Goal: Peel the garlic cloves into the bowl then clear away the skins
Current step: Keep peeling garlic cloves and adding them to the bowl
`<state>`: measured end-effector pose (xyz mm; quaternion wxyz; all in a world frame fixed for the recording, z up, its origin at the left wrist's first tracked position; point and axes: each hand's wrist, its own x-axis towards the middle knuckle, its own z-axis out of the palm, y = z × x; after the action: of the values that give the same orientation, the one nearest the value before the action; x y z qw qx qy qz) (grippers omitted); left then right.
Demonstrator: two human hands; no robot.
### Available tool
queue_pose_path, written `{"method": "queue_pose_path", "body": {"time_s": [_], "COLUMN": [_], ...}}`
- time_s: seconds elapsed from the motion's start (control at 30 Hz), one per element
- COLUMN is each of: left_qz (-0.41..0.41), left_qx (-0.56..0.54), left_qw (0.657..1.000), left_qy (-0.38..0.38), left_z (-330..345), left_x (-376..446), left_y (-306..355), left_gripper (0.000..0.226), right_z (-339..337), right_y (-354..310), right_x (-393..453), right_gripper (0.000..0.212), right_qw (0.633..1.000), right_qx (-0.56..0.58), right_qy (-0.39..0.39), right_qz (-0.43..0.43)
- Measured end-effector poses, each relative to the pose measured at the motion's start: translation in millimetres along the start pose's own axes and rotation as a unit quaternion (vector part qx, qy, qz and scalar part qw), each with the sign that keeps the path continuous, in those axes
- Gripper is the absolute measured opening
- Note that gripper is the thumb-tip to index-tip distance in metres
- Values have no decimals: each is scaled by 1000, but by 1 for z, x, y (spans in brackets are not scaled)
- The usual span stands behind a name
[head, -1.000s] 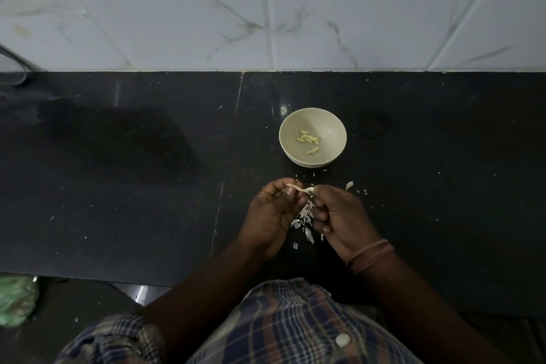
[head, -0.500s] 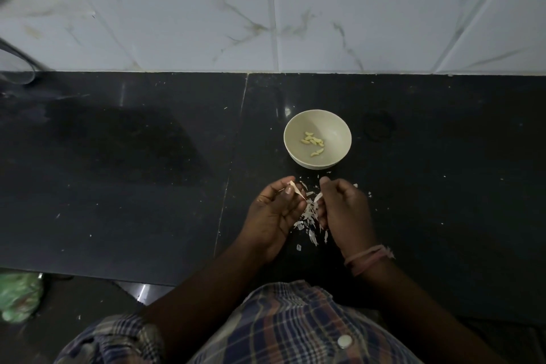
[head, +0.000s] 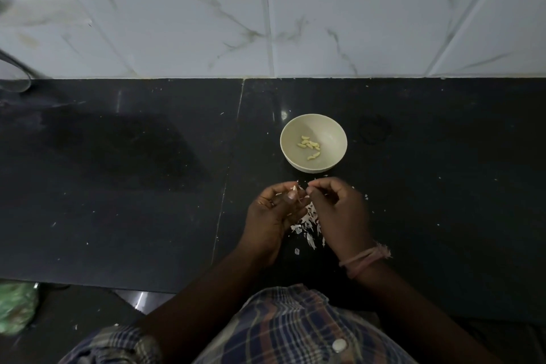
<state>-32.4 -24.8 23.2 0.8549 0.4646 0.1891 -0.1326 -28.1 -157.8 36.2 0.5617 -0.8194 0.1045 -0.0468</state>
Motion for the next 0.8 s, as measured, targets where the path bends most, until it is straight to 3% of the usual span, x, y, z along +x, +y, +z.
{"method": "queue_pose_path", "body": {"time_s": [0.13, 0.3, 0.5, 0.8], "left_qz": [25, 38, 81, 27], "left_qx": [58, 153, 272, 135], "left_qw": [998, 987, 959, 990], "left_qy": [14, 39, 19, 25], "left_z": [-1, -4, 3, 7], "left_x": [2, -2, -8, -19], "left_y": [-4, -1, 7, 14], "left_gripper": [20, 21, 20, 26], "right_z": [6, 6, -2, -5], "right_y": [-4, -8, -4, -2], "right_x": [-1, -8, -6, -20], "right_gripper": [8, 11, 6, 8], "right_qw": [993, 981, 992, 995], "right_qx": [66, 121, 56, -62], "right_qy": [-43, -45, -47, -58], "right_qz": [91, 145, 107, 45]}}
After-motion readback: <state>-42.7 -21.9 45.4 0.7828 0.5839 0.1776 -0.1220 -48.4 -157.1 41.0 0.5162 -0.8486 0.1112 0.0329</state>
